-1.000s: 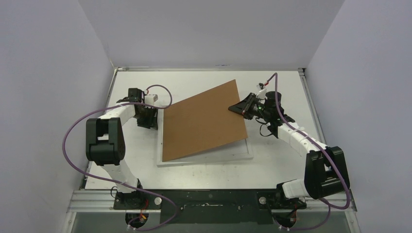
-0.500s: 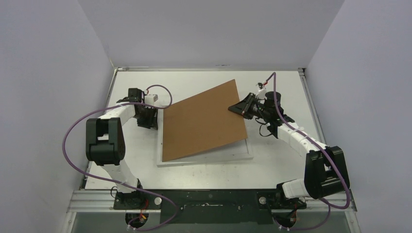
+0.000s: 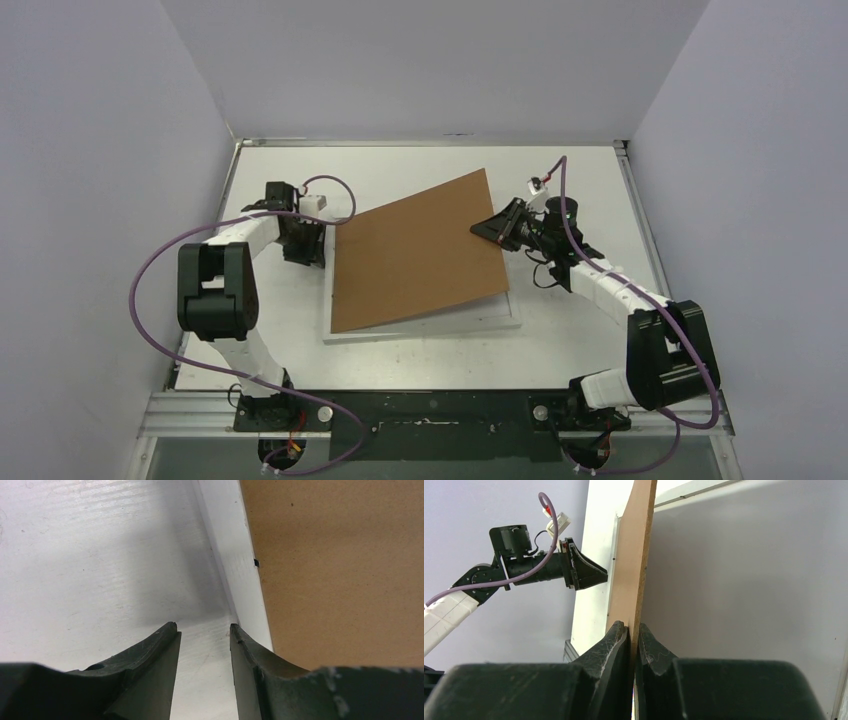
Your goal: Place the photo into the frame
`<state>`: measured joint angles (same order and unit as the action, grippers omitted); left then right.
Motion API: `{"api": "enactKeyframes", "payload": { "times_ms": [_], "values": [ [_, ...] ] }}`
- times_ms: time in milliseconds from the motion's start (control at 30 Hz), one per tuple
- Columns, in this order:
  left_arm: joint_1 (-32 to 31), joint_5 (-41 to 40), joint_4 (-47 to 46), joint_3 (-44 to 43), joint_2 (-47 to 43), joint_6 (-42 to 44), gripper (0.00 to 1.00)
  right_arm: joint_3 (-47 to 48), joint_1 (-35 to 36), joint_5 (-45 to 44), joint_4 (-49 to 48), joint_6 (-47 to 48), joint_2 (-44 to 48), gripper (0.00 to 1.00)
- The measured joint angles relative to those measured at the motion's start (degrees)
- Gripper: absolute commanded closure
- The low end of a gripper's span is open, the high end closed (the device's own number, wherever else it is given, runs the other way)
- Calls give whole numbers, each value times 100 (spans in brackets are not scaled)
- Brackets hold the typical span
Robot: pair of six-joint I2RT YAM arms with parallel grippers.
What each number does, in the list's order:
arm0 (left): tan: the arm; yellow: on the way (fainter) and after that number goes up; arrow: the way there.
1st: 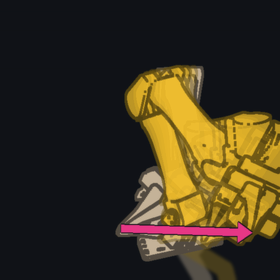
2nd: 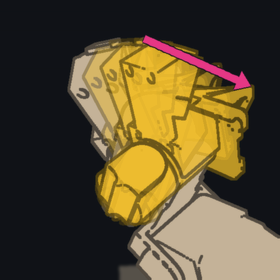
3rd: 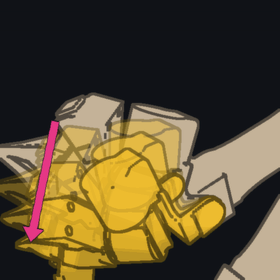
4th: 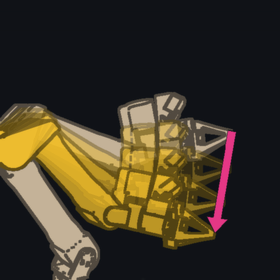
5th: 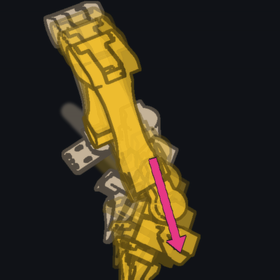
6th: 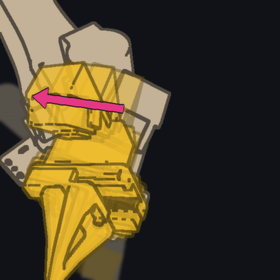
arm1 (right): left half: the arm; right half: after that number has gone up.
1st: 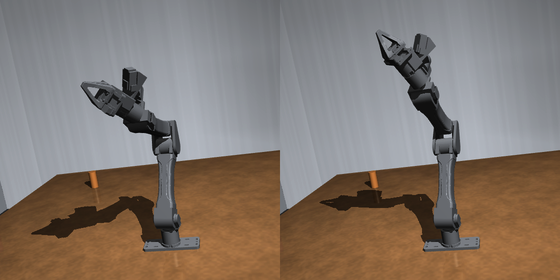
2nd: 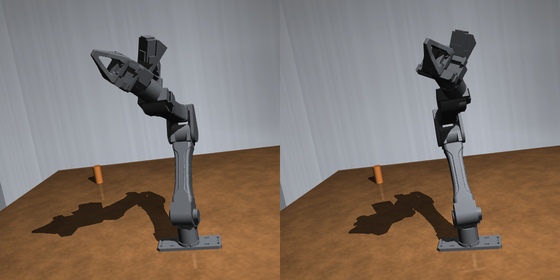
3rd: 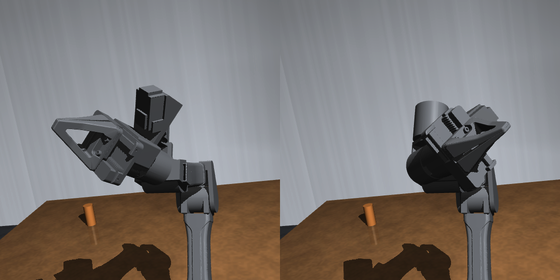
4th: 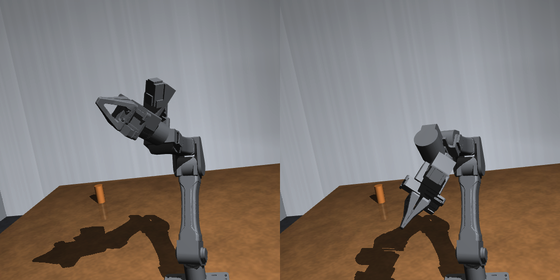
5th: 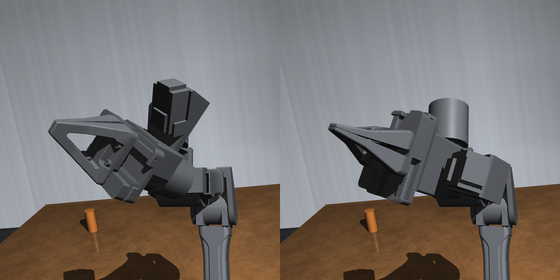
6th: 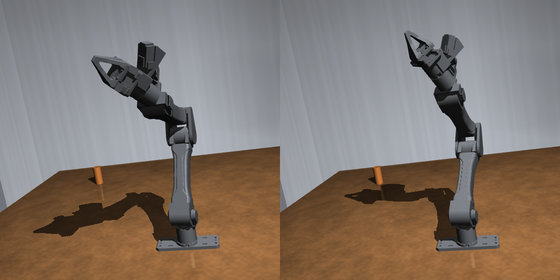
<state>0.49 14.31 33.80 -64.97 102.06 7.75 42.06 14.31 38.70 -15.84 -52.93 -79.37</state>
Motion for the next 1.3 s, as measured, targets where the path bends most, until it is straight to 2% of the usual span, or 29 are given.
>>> {"api": "enactKeyframes", "payload": {
  "times_ms": [933, 1300],
  "values": [
    [-101, -94, 28, 0, 20, 24, 62, -337, -9, -101, -293, 310, 197, 95],
    [-109, -81, 33, 0, 20, 24, 62, 48, -101, 201, -343, 588, -190, 95]
  ]
}}
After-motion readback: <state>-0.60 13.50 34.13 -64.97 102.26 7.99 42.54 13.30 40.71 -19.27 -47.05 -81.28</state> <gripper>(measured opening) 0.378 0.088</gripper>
